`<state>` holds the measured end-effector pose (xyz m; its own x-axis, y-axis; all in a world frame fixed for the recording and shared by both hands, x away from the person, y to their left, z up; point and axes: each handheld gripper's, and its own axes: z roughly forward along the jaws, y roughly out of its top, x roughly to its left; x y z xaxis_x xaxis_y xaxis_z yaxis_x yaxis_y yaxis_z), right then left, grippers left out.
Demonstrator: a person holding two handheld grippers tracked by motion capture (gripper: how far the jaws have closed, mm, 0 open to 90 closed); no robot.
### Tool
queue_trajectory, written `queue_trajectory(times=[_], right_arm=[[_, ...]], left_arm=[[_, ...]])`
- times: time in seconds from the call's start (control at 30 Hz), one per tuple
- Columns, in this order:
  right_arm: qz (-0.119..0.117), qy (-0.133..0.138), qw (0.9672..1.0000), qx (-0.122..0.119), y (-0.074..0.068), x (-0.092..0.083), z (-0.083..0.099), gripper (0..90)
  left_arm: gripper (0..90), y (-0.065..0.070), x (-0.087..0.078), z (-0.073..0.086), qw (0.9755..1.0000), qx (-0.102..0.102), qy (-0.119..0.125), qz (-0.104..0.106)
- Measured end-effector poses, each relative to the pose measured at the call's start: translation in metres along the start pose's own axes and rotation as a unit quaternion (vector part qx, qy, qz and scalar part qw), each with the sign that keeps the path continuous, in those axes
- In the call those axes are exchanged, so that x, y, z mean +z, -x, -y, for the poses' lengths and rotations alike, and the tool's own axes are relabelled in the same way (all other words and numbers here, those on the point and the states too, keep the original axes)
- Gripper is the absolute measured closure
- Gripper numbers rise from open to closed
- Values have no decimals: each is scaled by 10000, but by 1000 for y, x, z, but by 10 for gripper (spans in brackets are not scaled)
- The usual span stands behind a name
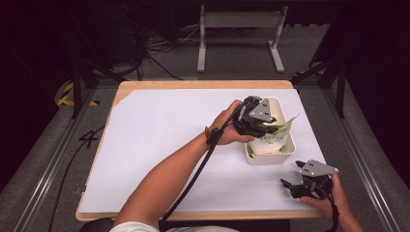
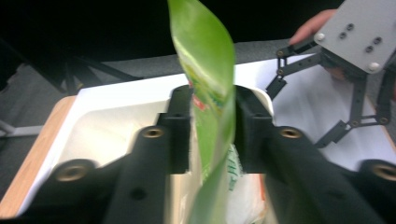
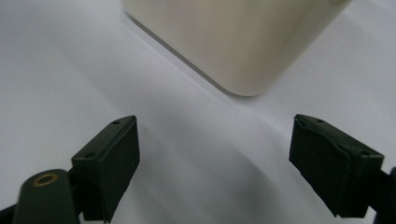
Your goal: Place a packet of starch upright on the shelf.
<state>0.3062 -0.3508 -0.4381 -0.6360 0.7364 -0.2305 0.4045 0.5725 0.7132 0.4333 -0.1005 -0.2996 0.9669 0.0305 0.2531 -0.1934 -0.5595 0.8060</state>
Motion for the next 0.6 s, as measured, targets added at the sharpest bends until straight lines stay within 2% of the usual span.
queue_trajectory(times=[0.07,0.17,0.2,0.23,0.27,0.5,0.6], right_arm=[[-9,-6,10000,-8,0,0,0,158],[-8,8,10000,-6,0,0,0,158],[-8,8,10000,-6,0,0,0,158],[-7,13,10000,-9,0,0,0,158],[-10,20,10000,-22,0,0,0,158],[-6,18,10000,-34,0,0,-1,159],[-7,13,10000,-41,0,0,-1,159]], left_arm=[[674,0,-1,1,10000,-22,20,-7],[626,-1,-3,3,10000,-8,11,-58],[626,-1,-3,4,9999,-40,22,-141],[546,-1,-4,5,9998,-78,4,-196],[521,-2,-4,6,9996,-158,14,-254],[307,-3,-8,11,9981,-342,-137,-490],[242,-3,-10,13,9977,-322,-179,-568]])
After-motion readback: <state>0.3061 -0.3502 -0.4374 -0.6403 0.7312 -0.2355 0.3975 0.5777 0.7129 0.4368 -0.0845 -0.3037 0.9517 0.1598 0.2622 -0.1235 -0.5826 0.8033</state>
